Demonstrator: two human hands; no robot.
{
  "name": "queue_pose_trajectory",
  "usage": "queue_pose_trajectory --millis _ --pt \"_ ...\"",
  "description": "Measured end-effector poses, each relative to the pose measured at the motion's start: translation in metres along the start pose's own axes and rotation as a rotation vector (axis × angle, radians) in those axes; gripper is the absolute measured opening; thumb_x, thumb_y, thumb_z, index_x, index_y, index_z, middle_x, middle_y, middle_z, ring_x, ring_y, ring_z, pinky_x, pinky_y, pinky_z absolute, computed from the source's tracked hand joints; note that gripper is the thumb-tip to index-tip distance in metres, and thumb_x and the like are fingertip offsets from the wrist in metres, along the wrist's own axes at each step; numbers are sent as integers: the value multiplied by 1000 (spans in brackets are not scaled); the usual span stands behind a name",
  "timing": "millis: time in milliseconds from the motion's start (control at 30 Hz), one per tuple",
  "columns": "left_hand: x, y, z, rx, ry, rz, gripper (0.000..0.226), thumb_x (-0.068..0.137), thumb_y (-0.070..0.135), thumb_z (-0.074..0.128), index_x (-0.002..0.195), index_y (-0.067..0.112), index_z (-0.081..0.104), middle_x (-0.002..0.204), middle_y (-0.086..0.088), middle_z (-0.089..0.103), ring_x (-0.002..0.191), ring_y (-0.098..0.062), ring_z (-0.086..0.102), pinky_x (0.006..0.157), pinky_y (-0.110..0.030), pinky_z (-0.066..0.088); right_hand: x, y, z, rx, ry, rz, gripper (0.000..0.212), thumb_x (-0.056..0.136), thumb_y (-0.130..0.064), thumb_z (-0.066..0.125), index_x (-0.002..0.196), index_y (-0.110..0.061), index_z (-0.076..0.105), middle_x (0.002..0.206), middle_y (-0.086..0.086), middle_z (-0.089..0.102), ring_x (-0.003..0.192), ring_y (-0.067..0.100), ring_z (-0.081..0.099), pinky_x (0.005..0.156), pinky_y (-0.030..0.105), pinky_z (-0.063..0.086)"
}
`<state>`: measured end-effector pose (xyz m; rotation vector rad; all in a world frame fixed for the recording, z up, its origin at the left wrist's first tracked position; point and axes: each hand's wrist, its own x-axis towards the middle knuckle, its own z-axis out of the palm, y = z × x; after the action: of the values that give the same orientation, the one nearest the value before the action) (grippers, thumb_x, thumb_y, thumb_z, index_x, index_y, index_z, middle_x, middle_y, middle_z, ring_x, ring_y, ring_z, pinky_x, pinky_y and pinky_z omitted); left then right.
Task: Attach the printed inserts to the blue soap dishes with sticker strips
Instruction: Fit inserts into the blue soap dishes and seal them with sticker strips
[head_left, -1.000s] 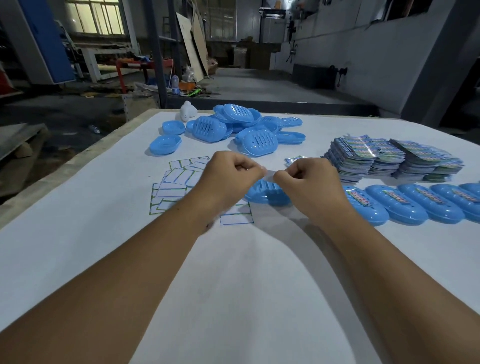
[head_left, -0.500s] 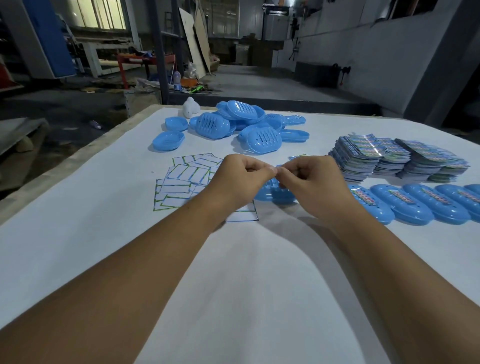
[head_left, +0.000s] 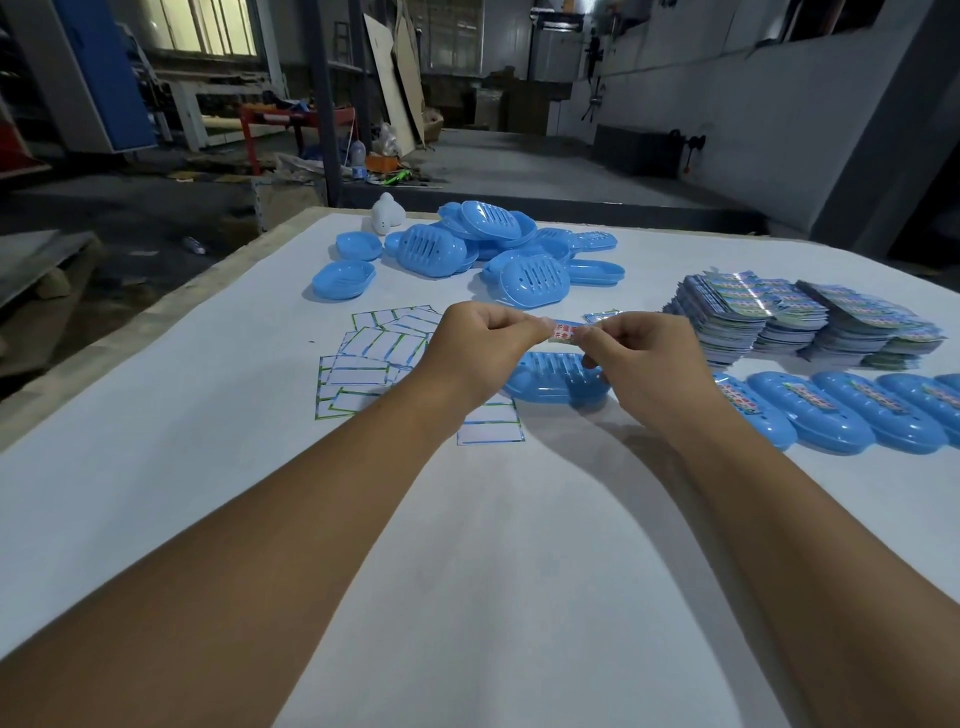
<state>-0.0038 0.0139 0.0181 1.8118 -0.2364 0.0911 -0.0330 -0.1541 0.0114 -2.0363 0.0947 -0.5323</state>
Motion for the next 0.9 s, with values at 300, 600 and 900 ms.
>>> queue_pose_trajectory --millis 300,600,900 --pt "5 -9 4 58 -3 -45 18 81 35 81 81 18 78 69 7 74 70 -10 72 68 -28 60 6 7 -1 -98 25 29 36 84 -39 74 64 -11 67 45 -10 51 41 3 39 52 25 35" --pt "4 -13 8 296 25 -50 20 85 32 69 74 15 75 35 13 48 25 -7 37 34 -13 26 11 13 1 -292 -23 31 31 82 -39 74 62 -16 73 43 -11 55 42 5 45 52 26 36" --pt "7 -19 14 420 87 6 22 79 31 73 59 26 66 51 20 58 61 1 58 53 -18 40 10 12 2 -339 -28 30 27 82 -39 77 65 -18 74 51 -9 61 45 3 49 45 19 34"
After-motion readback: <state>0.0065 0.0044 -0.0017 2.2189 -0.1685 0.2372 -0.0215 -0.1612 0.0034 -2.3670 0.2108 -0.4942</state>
